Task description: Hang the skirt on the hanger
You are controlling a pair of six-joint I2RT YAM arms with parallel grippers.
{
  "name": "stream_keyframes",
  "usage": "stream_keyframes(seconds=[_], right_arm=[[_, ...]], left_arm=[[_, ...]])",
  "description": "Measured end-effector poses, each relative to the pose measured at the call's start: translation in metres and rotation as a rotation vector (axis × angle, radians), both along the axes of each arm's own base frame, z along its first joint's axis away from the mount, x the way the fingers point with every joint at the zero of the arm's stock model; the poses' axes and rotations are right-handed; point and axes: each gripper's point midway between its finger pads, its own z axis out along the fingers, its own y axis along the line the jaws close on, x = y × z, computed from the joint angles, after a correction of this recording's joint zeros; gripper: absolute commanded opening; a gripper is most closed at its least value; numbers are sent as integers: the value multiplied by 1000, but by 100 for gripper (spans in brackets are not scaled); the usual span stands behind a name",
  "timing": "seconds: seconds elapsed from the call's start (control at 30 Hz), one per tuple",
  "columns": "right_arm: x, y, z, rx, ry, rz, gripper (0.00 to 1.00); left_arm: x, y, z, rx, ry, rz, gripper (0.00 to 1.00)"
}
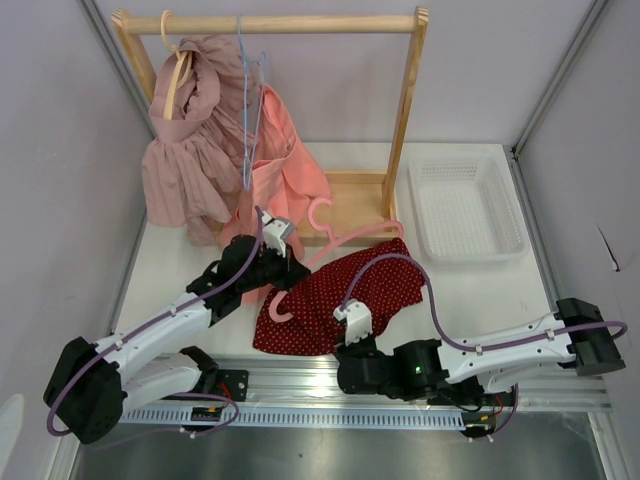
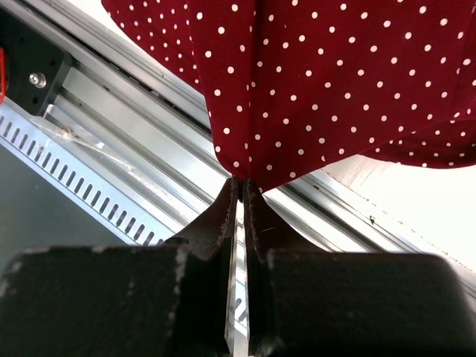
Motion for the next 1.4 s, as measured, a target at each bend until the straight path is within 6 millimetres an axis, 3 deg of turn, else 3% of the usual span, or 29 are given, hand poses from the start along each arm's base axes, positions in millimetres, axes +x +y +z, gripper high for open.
stream_keyframes(seconds=[0.4,0.57,0.73,0.97,1.1,1.17,1.2,1.3,1.4], right_arm=[[-5,-12,2,22,-5,3,5],[-9,-18,5,44,0,1,4],[-15,-14,2,50,2,22,4],[-23,-8,-21,-20,-11,51,6],[-28,-7,-25,-7,3,65,12],[-29,-5,-24,-1,5,70,22],[-30,-4,-24,-4,8,76,28],[-30,1,-26,-25,9,88,61],[-24,12,-19,-21,1,94,71]], left_arm=[[7,1,27,30,-27,4,0],[3,7,30,43,-28,12,0],[-7,20,48,34,-62,41,0],[-11,26,74,29,-88,59,0],[-17,29,80,34,-80,52,0],[-21,28,91,29,-97,38,0],[-23,27,99,24,-114,29,0],[-27,25,126,-4,-171,6,0],[-31,23,145,-34,-215,-18,0]])
